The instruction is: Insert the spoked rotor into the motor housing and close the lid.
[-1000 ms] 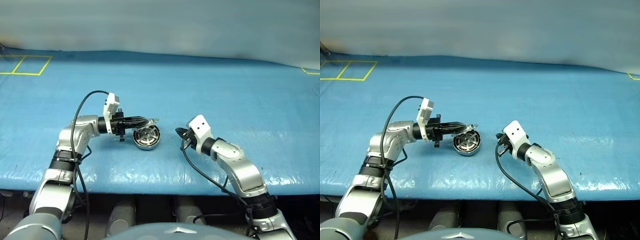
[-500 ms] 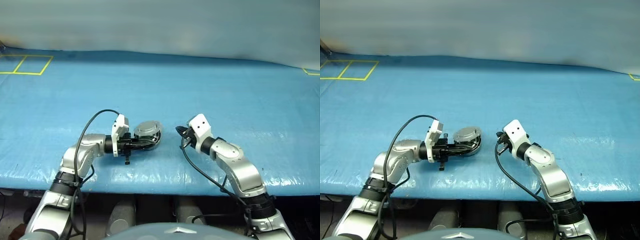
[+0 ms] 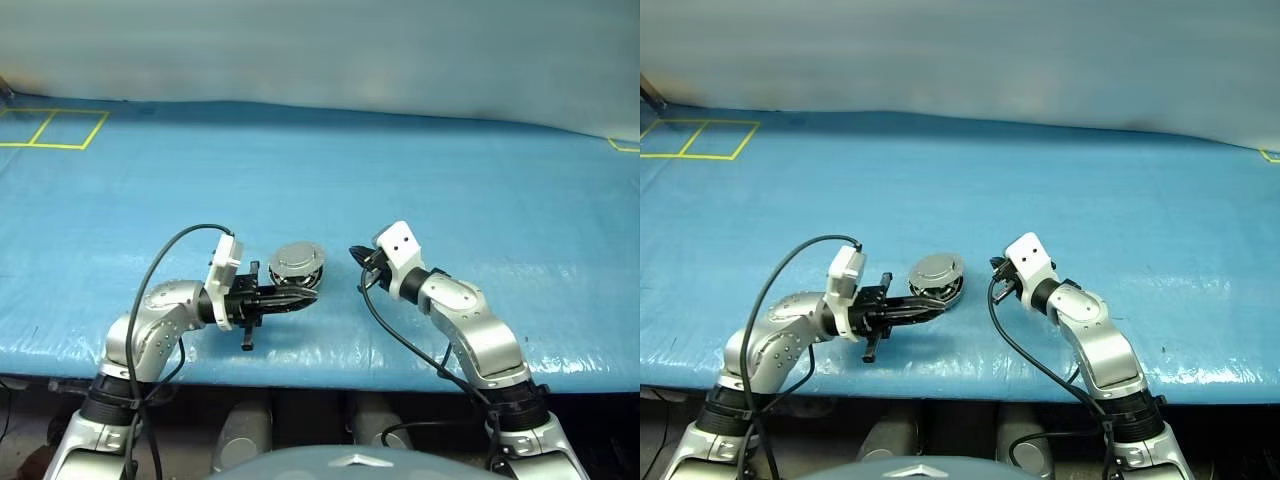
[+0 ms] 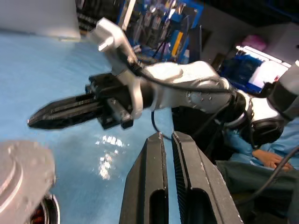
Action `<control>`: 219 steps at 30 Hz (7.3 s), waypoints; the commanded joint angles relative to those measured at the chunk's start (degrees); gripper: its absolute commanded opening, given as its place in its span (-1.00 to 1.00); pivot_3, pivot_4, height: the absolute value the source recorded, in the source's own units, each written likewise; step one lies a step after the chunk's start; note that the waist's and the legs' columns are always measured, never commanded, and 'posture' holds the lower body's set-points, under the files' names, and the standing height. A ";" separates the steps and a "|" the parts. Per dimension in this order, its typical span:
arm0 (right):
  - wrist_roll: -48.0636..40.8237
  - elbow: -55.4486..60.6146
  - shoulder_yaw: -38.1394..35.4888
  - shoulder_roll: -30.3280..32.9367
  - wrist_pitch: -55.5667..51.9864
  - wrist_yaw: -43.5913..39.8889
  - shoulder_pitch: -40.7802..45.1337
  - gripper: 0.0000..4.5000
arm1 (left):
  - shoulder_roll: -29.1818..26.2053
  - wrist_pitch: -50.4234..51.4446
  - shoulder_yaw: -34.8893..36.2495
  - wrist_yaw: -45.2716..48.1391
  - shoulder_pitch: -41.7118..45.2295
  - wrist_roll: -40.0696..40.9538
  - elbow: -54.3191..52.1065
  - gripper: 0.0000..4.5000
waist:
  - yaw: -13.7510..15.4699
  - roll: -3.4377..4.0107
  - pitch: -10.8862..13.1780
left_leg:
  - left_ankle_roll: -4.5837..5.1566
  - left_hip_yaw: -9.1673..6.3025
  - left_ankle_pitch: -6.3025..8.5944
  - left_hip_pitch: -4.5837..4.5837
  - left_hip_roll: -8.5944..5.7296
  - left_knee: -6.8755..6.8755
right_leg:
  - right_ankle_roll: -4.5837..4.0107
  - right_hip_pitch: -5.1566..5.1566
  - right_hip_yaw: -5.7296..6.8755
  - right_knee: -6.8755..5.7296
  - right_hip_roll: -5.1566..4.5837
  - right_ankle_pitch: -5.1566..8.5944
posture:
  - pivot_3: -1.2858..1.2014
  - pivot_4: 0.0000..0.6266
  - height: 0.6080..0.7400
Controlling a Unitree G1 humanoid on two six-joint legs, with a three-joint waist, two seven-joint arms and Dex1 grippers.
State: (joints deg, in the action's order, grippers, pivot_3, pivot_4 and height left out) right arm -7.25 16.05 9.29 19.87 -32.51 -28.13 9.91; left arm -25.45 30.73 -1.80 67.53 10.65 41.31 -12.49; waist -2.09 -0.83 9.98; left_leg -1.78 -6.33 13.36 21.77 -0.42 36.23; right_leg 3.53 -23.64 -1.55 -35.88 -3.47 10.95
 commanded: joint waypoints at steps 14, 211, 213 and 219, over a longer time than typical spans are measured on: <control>0.08 0.52 -1.05 -0.62 2.54 1.37 0.44 -1.00 | 1.17 -7.99 -9.48 -9.88 15.59 -21.51 18.45 -0.86 | -0.05 0.00 0.00 | 0.00 0.00 0.00 0.04 -0.04 0.05 | 0.10 0.02 -0.02 0.03 0.01 -0.06 | 0.03 -0.52 1.00; -20.81 -3.64 -10.08 -18.44 -18.81 5.07 4.87 0.99 | 6.38 -19.06 -0.71 -28.32 -10.42 -24.45 14.31 -1.00 | 0.71 0.14 -0.78 | -0.07 -0.13 -0.03 -0.05 -0.03 -0.22 | -0.06 0.01 0.12 0.10 -0.06 0.08 | 0.03 -0.52 1.00; -23.02 -4.80 -11.47 -19.00 -21.52 5.33 4.39 0.99 | 6.40 -19.21 -0.72 -28.31 -10.30 -24.45 14.48 -1.00 | 0.65 0.20 -0.74 | -0.07 -0.14 -0.03 -0.04 -0.02 -0.25 | -0.08 -0.02 0.14 0.09 -0.06 0.09 | 0.03 -0.52 1.00; -27.20 -7.68 -13.11 -21.50 -25.43 5.68 4.13 0.99 | 6.28 -19.53 -0.82 -28.25 -10.04 -24.67 14.80 -1.00 | 0.54 0.30 -0.68 | -0.07 -0.13 -0.03 -0.02 0.00 -0.25 | -0.09 -0.06 0.15 0.07 -0.05 0.10 | 0.03 -0.52 1.00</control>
State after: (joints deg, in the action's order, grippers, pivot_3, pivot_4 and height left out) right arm -32.21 7.96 -3.07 -0.90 -57.52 -22.35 13.34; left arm -19.25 10.48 -0.84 38.89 1.18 18.03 0.67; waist -1.55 -0.53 9.29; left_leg -1.84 -6.46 13.33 21.76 -0.43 35.97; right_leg 3.44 -23.69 -1.40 -35.81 -3.52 11.05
